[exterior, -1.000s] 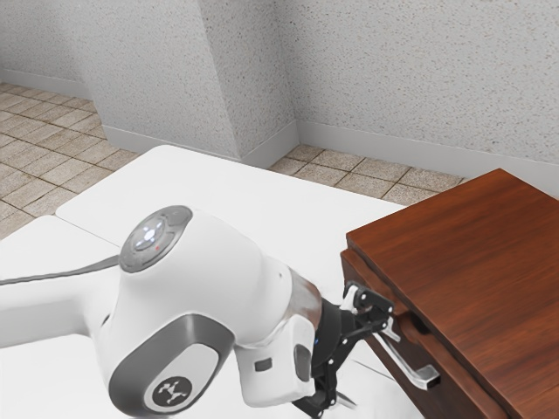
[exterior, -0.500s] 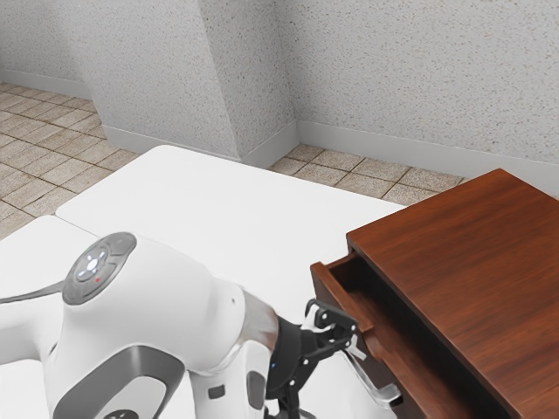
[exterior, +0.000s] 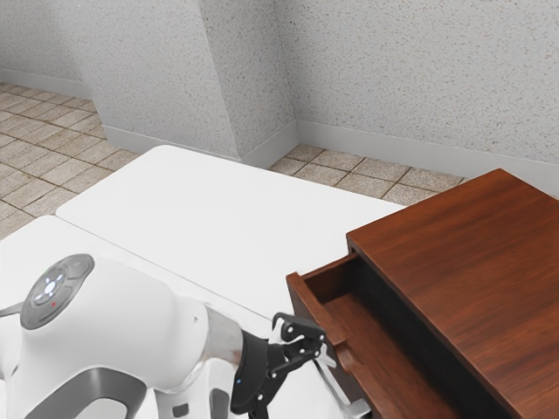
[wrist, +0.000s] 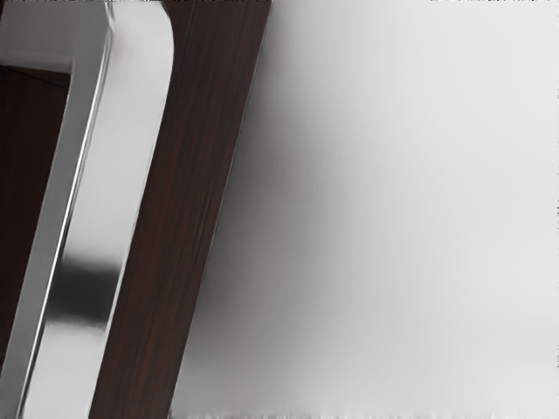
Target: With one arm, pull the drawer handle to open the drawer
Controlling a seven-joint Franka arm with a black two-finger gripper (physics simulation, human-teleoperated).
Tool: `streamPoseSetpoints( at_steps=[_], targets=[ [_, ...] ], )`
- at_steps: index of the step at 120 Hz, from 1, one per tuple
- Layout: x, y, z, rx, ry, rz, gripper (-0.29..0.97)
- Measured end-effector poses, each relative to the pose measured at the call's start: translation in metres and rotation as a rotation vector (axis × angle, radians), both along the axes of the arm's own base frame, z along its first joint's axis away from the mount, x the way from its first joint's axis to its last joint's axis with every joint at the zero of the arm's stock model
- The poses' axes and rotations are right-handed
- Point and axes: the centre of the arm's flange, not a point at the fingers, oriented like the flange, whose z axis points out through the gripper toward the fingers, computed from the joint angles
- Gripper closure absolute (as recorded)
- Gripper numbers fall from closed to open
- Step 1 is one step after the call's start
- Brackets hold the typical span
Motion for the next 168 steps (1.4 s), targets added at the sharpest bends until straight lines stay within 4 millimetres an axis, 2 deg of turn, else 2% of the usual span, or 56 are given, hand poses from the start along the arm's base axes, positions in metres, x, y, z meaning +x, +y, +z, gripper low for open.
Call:
streamPoseSetpoints(
  at_steps=[45, 69, 90, 168],
  targets=[
    [-0.012, 0.004, -0.004, -0.019, 0.012, 0.018, -0.05],
    [-0.020, 0.008, -0.006, -0.025, 0.018, 0.027, -0.11],
    [-0.029, 0.012, -0.001, -0.035, 0.009, 0.034, -0.01],
    [-0.059, 0.025, 0.004, -0.023, -0.010, 0.042, 0.00]
  ],
)
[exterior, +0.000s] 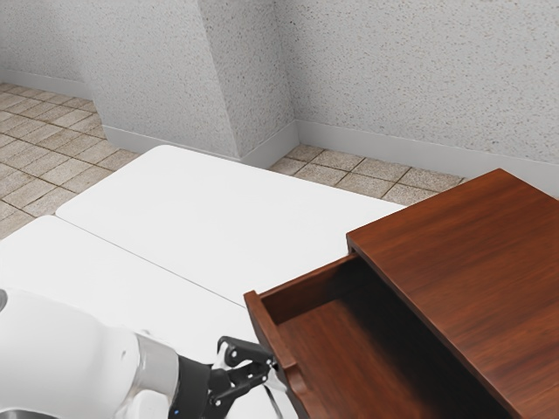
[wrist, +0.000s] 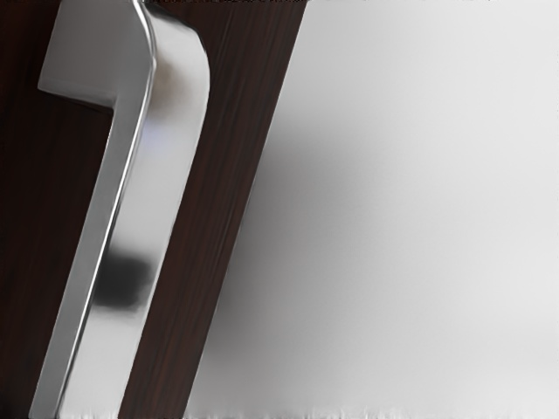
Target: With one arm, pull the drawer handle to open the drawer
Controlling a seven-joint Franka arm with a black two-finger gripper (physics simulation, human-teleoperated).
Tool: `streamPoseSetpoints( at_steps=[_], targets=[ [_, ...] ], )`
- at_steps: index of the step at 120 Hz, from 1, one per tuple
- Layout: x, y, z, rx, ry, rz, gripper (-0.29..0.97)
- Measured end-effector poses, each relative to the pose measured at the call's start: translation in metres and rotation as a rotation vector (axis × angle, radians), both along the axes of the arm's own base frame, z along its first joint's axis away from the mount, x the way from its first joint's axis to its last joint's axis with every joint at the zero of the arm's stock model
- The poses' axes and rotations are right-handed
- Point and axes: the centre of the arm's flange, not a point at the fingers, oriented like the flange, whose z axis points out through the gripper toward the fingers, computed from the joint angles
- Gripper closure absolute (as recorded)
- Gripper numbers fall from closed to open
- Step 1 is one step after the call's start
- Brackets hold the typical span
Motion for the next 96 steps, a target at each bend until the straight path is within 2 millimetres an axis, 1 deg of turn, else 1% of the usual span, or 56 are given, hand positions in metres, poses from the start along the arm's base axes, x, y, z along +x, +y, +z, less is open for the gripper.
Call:
streamPoseSetpoints(
  at_steps=[19, 32, 38, 45, 62, 74, 81, 84, 89, 96],
  targets=[
    [-0.008, 0.003, 0.008, -0.011, -0.011, 0.005, 0.03],
    [-0.012, 0.005, 0.008, -0.010, -0.010, 0.007, 0.02],
    [-0.015, 0.006, 0.012, -0.015, -0.021, 0.008, 0.02],
    [-0.020, 0.007, 0.025, -0.025, -0.049, 0.007, 0.01],
    [-0.025, 0.005, 0.064, -0.048, -0.102, 0.003, 0.01],
    [-0.029, 0.004, 0.100, -0.059, -0.105, 0.025, 0.00],
    [-0.036, -0.002, 0.128, -0.026, -0.110, 0.047, 0.00],
    [-0.039, -0.004, 0.136, -0.011, -0.106, 0.060, 0.00],
    [-0.041, -0.004, 0.143, 0.008, -0.087, 0.089, 0.00],
    [-0.042, -0.003, 0.143, 0.027, -0.049, 0.136, 0.00]
  ],
)
